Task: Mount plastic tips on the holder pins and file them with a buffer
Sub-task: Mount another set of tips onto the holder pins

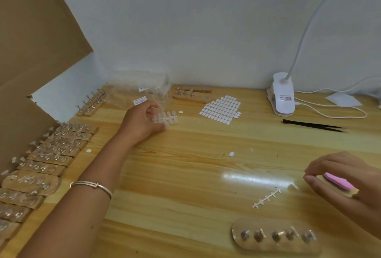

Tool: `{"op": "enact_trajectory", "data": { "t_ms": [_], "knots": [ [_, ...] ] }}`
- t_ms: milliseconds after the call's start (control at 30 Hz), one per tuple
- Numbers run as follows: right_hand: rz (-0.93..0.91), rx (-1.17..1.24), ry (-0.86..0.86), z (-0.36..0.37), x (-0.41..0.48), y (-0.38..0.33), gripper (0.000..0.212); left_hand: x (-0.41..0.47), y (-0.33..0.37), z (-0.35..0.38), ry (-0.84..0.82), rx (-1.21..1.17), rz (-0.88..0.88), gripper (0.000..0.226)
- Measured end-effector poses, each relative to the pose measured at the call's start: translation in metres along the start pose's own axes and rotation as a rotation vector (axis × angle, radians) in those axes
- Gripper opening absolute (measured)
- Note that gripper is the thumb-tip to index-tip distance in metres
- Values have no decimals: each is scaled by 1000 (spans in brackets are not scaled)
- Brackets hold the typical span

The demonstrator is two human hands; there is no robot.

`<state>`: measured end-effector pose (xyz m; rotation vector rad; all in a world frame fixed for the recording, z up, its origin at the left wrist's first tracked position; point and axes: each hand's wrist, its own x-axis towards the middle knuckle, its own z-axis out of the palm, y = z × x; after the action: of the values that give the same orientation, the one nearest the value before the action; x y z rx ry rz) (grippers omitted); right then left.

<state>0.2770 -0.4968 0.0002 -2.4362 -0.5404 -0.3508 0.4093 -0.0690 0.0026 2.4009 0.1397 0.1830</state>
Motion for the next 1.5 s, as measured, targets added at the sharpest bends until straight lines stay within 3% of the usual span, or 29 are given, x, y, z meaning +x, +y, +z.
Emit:
{"op": "enact_trajectory", "data": {
  "t_ms": [167,333,433,567,733,867,1033,1167,1367,1500],
  "knots": [
    [-30,44,0,7,1,-6,7,-10,-4,-2,19,-154,-44,60],
    [-39,82,-39,8,3,-15,14,-14,-8,1,57,-234,-53,51],
    [-34,69,-51,5,2,-17,18,-19,-9,2,93,-339,-40,51],
    [-26,43,-54,5,-1,-15,2,-27,-5,3,127,-356,-25,49],
    [-12,33,-36,2,-8,-11,9,-55,22,11,196,-386,72,41],
    [10,41,-57,-1,-15,-10,3,-98,61,40,-25,-355,300,36],
    [-69,42,-168,6,-13,-16,14,-127,102,91,-312,-223,486,27],
    [-107,19,-293,15,-5,-20,17,-125,114,104,-232,-259,445,24],
    [-47,-95,-172,21,13,-19,7,-125,101,88,-61,-262,365,23],
    [-40,-171,-188,23,22,-19,13,-133,89,80,-63,-285,347,27]
  ]
}}
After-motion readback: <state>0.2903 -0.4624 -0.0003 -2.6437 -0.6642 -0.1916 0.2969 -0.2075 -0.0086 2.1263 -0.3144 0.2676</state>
